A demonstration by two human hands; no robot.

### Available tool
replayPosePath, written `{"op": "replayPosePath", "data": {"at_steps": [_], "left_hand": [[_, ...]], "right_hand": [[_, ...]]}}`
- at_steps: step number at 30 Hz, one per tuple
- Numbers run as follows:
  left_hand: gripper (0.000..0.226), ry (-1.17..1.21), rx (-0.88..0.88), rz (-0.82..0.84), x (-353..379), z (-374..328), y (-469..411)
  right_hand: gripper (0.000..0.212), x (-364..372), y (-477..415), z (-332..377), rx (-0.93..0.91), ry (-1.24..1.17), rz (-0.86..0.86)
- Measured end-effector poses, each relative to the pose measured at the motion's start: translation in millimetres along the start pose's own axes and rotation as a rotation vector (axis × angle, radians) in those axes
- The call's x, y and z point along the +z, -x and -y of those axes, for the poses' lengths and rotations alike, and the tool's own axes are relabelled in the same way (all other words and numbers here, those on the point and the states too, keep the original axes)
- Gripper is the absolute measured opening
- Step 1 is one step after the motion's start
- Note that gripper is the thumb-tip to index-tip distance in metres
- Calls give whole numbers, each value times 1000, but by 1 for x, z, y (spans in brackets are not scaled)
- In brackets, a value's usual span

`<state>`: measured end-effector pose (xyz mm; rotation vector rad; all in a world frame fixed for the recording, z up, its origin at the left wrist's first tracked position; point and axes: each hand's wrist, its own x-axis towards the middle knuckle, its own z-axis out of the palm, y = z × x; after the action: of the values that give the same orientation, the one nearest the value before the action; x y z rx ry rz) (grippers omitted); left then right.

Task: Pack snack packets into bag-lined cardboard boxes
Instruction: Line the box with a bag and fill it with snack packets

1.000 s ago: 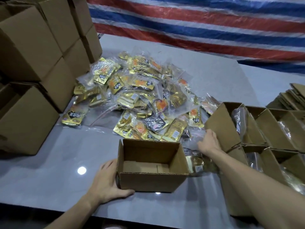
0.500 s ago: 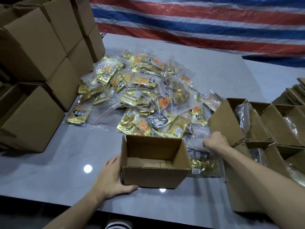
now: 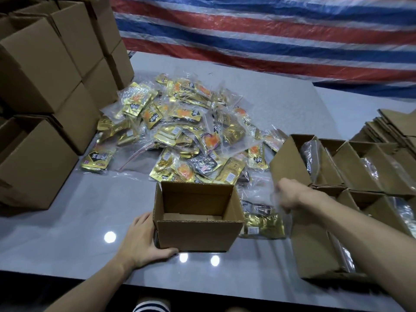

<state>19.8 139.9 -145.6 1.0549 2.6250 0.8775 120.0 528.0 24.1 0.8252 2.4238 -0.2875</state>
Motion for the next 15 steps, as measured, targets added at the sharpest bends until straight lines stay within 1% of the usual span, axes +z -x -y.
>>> {"op": "replayPosePath", "data": {"at_steps": [2,4,7,11,13,15], "left_hand": [[84,-2,4,0,0,0,0],[85,-4,4,6,-1,0,0],[86,-4,-7,13,-2,0,1],[86,-8,-1,9,-4,-2,1],[87,-16,4,6,-4,-2,1],[86,-6,7,2,-4,-2,1]], "right_hand": [[17,2,4,2,26,46,-69],[12,-1,5,4,-7,4,-140],[14,-10,13,6,-96,-207,-224],[5,-29,34,7,-229,-535,-393],[6,-42,49,11,-329,-571,-476],[15,-55,68,19,-432,-515,-569]]}}
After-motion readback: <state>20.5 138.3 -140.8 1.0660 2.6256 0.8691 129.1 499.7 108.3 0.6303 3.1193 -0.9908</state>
